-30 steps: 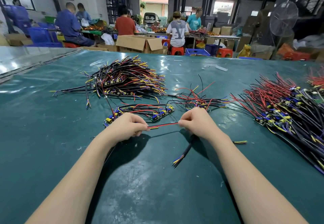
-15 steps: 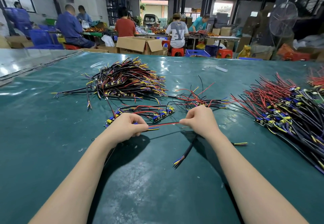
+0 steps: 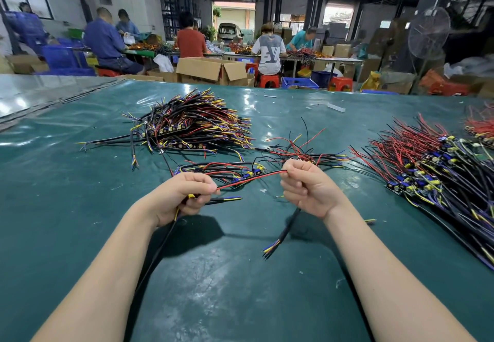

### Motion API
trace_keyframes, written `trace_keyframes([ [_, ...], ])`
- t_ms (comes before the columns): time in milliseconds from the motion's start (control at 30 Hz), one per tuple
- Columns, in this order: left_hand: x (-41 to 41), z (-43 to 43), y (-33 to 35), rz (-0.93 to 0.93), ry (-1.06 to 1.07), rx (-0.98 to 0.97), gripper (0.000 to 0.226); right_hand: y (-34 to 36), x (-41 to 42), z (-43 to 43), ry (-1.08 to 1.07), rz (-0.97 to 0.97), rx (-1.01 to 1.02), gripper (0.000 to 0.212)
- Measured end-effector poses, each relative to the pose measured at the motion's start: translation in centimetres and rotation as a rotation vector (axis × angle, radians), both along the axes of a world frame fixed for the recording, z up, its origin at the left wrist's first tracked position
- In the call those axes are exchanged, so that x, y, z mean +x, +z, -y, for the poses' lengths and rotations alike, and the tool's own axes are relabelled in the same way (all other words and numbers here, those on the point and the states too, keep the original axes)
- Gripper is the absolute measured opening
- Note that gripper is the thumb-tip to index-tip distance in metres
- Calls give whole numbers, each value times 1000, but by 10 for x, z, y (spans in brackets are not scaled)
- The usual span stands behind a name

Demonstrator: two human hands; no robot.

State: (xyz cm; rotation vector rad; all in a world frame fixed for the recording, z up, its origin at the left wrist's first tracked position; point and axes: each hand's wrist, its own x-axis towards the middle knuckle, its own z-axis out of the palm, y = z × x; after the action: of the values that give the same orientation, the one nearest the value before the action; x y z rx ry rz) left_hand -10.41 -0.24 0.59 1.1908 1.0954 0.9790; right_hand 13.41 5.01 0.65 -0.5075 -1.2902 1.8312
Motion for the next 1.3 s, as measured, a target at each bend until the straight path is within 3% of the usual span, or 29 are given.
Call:
trace_keyframes([
  [100, -2, 0, -2, -12, 11, -23, 5, -4, 2, -6, -226, 308, 97, 26],
  [233, 4, -1, -6, -234, 35, -12, 8, -8, -8, -9, -617, 930, 553, 27],
  [333, 7, -3, -8, -314, 66, 31, 13, -12, -10, -11, -710, 1105, 688, 13],
  [433, 7, -3, -8, -327, 59, 31, 18, -14, -8, -12, -742, 1176, 713, 14],
  [533, 7, -2, -8, -307, 36, 30, 19, -12, -7, -12, -748, 1068, 646, 16],
  [700, 7, -3, -9, -299, 36, 35, 20, -5, -7, -11, -458, 134, 45, 28],
  [800, 5, -2, -8, -270, -18, 30, 21, -6, -13, -8, -383, -38, -77, 29],
  [867, 4, -1, -8, -278, -60, 29, 21, -7, -15, -8, -479, 86, -65, 30],
  [900, 4, -1, -8, -293, -74, 30, 21, -8, -15, -8, -564, 262, 48, 30],
  [967, 5, -1, -8, -333, -75, 33, 21, -13, -11, -10, -740, 754, 441, 26],
  [1033, 7, -2, -8, -352, -50, 34, 20, -15, -13, -10, -881, 1027, 753, 19],
  [1200, 9, -1, -7, -353, -26, 35, 20, -18, -15, -9, -962, 905, 742, 17],
  [1300, 15, 2, -6, -236, -65, 23, 19, -13, -12, -13, -862, 534, 408, 29],
])
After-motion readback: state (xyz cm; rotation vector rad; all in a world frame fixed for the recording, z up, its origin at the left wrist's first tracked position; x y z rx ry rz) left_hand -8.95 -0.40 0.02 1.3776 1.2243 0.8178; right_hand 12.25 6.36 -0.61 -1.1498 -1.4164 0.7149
